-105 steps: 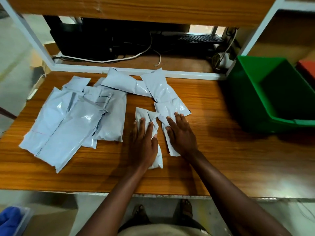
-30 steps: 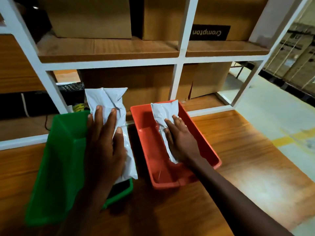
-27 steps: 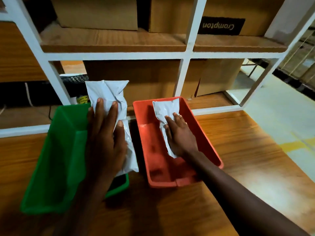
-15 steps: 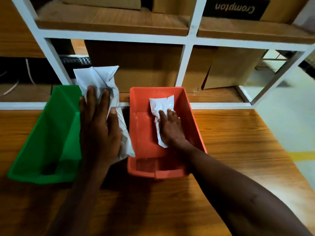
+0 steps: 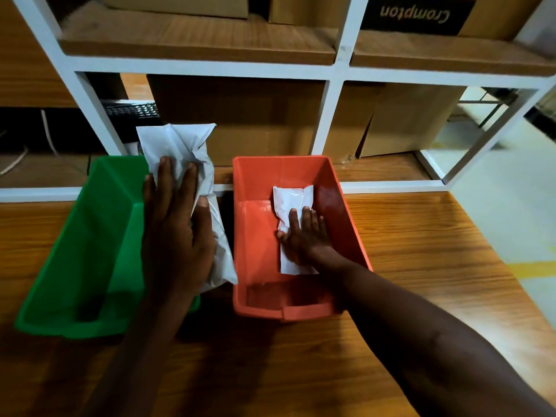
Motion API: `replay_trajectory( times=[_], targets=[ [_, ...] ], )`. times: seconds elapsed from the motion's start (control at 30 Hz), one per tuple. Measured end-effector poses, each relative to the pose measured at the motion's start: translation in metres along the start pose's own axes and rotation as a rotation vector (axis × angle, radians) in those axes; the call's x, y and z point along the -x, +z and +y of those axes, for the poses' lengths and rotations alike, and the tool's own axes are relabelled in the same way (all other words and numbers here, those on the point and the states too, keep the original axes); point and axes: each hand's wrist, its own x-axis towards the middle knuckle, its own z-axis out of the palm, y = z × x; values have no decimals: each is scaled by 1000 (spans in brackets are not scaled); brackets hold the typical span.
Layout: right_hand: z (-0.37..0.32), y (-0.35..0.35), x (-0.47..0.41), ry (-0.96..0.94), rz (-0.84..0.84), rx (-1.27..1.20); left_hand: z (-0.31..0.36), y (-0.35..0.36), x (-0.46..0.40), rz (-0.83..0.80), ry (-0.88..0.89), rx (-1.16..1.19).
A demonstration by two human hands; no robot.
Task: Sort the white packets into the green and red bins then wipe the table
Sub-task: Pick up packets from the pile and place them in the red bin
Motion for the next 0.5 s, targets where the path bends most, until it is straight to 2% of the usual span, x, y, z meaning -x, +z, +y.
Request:
replay_trajectory(
  times=[0.2,0.33,0.5],
  targets=[
    [-5,-14,2,-6,-49,-88,2,2,0,-39,-11,20],
    [-12,-37,11,-95,-21,-187,5,5,0,-58,13,24],
    [-26,-85,50,-225,129,-603,9,15,2,-57,40,30]
  ],
)
